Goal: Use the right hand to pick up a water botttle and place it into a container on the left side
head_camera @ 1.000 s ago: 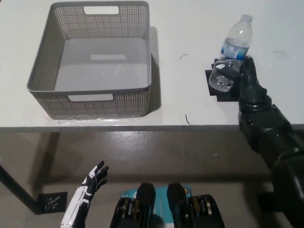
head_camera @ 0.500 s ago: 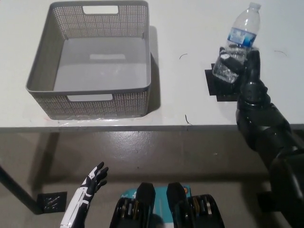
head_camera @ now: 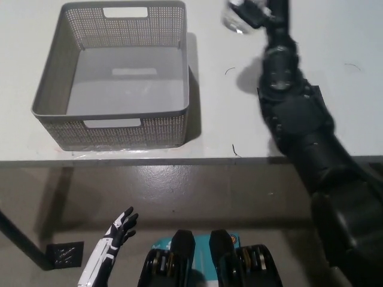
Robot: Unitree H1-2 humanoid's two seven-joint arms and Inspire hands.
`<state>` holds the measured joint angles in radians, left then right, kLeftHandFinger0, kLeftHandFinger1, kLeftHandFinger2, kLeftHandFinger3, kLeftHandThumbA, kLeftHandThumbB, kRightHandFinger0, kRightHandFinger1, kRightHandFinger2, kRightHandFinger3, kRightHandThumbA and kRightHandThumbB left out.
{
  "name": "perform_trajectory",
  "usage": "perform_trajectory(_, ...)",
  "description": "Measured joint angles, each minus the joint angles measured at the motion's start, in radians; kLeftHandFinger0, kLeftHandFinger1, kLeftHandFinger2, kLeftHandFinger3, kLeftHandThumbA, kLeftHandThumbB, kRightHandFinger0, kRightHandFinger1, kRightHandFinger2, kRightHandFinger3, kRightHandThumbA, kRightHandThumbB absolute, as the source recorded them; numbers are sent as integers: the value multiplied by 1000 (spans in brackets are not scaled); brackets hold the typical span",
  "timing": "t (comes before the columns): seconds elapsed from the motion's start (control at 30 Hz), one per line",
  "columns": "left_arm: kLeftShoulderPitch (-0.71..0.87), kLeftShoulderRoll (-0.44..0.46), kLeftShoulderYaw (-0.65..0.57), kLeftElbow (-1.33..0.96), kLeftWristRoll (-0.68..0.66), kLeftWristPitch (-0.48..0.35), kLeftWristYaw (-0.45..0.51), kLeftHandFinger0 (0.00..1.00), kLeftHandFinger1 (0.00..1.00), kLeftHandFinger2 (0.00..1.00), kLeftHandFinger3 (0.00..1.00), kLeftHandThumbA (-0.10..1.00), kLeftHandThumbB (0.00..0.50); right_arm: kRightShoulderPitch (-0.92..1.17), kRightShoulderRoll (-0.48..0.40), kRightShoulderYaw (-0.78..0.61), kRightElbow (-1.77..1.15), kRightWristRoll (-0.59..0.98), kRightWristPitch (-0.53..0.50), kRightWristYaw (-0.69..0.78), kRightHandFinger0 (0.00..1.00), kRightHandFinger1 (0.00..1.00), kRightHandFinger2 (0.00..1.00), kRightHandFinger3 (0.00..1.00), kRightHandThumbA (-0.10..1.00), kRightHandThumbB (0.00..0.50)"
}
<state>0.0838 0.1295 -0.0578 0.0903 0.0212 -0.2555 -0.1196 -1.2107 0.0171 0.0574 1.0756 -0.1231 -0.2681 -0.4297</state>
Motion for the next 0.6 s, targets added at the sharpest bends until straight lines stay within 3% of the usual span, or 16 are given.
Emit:
perform_trajectory(0.03,0,2,-2,1,3,-1,0,1000,1000,1000,1000,1000,165,-1,14,5,-16,-2,0,3,0,239,685,743,-100,152)
perform_trajectory(0.1,0,6,-6,1,8,-1,0,1000,1000,1000,1000,1000,164,-2,46,21,-48,-6,0,7,0,197,624,581,-100,138)
perform_trajectory(0.3,-1,8,-20,0,13,-1,0,1000,1000,1000,1000,1000,173,-24,125,53,-51,-20,0,16,0,103,544,471,-100,137)
perform_trajectory(0.37,-2,9,-26,0,16,-1,0,1000,1000,1000,1000,1000,183,-42,145,66,-37,-32,1,13,0,120,593,558,-100,129)
perform_trajectory(0.6,-10,17,-34,-4,26,3,-1,1000,1000,1000,1000,1000,187,-112,205,73,99,-41,-11,5,0,174,632,547,-100,136)
